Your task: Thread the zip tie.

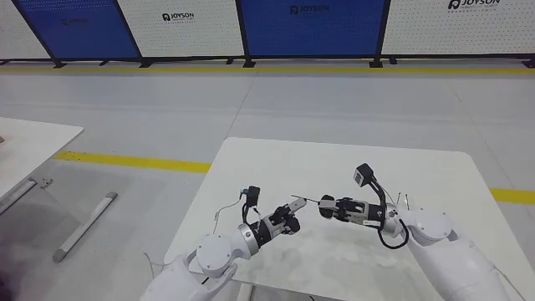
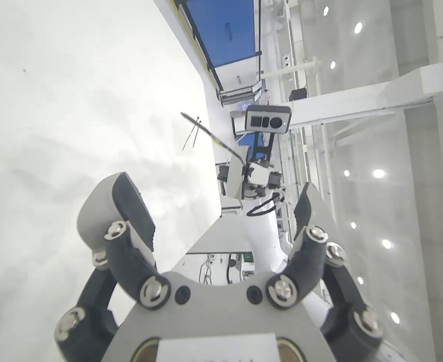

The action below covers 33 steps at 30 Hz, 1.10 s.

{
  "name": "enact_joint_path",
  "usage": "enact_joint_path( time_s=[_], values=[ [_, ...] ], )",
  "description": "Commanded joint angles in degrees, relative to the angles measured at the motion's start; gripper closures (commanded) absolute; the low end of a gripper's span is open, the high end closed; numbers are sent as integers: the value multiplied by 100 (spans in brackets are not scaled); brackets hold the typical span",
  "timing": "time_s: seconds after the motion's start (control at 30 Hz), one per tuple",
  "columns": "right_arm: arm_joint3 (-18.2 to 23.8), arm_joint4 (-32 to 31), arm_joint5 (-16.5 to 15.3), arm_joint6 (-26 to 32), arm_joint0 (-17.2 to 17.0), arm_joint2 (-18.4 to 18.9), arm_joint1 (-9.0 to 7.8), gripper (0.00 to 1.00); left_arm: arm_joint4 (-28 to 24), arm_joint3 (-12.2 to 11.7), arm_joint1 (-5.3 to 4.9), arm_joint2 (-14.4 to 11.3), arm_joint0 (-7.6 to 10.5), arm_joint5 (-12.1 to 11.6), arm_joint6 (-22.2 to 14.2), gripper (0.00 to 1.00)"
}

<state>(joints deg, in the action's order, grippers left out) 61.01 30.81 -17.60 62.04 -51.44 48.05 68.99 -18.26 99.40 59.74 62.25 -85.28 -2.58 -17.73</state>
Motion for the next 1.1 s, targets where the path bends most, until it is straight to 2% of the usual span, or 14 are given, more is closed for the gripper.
enact_joint_path(
  time_s=[0.0,0.2,0.3,0.43,0.53,0.6,1.07],
  values=[
    [0,0,0,0,0,0,0,100,-11,0,3,-7,2,-6,67,0],
    [116,-35,1,-9,-66,34,-11,100,-11,0,3,-7,2,-6,67,0],
    [81,132,-174,405,-112,150,-41,100,-11,0,3,-7,2,-6,67,0],
    [-145,410,-188,962,-59,243,-38,100,-11,0,3,-7,2,-6,67,0],
    [-324,527,-124,1295,55,181,3,100,-11,0,3,-7,2,-6,67,0],
    [-448,490,33,1455,174,71,47,100,-11,0,3,-7,2,-6,67,0],
    [-512,438,102,1407,223,12,76,100,23,3,9,-33,10,-10,60,0]
  ],
)
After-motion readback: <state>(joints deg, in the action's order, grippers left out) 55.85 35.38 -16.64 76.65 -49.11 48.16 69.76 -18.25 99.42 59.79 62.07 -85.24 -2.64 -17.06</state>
